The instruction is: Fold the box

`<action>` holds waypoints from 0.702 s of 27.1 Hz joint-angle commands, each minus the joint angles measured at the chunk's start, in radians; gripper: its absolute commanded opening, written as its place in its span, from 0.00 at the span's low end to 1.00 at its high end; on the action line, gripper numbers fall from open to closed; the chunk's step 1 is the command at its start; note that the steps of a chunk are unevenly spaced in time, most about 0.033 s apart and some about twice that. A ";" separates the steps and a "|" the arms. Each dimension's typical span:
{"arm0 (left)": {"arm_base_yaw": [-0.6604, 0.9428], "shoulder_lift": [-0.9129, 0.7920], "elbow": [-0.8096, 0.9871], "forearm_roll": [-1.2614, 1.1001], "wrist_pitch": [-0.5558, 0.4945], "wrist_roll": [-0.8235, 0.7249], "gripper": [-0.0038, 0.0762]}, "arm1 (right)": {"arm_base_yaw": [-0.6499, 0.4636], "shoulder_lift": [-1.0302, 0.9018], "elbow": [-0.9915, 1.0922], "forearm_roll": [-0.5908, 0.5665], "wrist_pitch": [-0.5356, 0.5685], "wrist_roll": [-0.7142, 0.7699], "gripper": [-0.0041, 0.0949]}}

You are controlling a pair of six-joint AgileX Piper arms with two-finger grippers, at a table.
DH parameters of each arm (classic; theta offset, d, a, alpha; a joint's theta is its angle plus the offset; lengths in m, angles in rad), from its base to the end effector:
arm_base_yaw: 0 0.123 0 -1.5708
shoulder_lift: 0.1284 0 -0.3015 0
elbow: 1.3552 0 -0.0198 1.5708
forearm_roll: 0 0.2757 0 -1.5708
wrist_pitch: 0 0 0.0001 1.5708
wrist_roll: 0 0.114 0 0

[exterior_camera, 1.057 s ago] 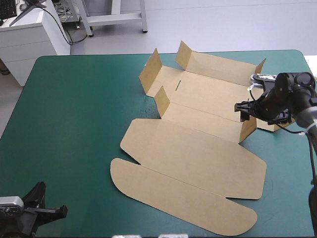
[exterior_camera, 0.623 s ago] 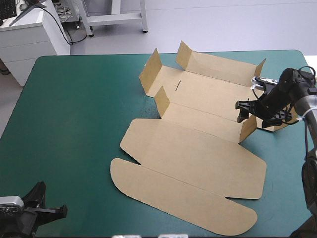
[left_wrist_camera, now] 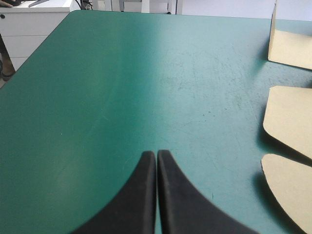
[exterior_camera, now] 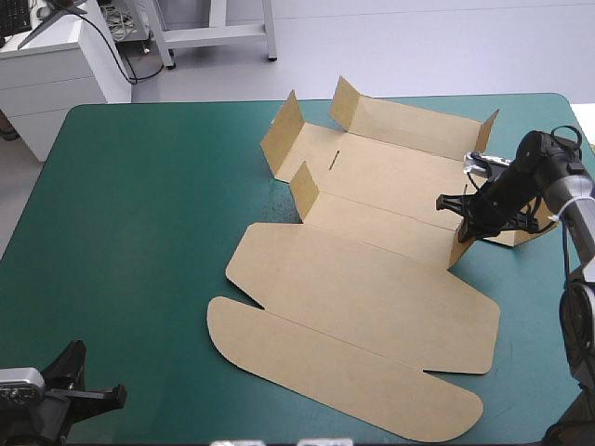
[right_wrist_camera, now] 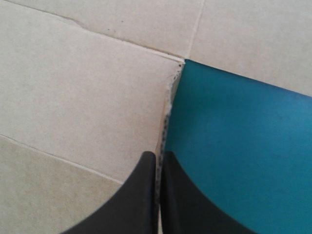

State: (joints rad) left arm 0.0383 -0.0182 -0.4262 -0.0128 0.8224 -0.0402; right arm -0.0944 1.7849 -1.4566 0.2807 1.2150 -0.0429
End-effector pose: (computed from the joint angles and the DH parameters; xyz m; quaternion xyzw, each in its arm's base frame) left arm 0.0371 0.0004 0.2802 -0.0322 0.8014 -0.0069 0.5972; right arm 0.3887 -0.0071 0.2512 0.0666 0.9872 0.1295 0.0658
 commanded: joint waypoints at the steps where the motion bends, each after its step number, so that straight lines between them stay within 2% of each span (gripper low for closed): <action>1: 0.002 -0.005 -0.024 -0.004 -0.081 -0.002 0.04 | -0.002 -0.040 -0.028 0.069 0.035 -0.070 0.04; 9: 0.002 -0.005 -0.024 -0.004 -0.081 -0.002 0.04 | 0.126 -0.035 -0.048 0.072 -0.053 -0.199 0.04; 12: 0.002 -0.005 -0.024 -0.004 -0.081 -0.002 0.04 | 0.186 -0.035 -0.091 0.070 -0.057 -0.360 0.04; 16: 0.002 -0.005 -0.024 -0.004 -0.081 -0.002 0.04 | 0.271 -0.035 -0.158 0.001 -0.058 -0.509 0.04; 19: 0.002 -0.005 -0.024 -0.004 -0.081 -0.002 0.04 | 0.336 -0.027 -0.203 -0.068 -0.100 -0.554 0.04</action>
State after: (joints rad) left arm 0.0383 -0.0182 -0.4262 -0.0128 0.8224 -0.0402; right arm 0.1926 1.8010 -1.5924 0.2562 1.1507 -0.5157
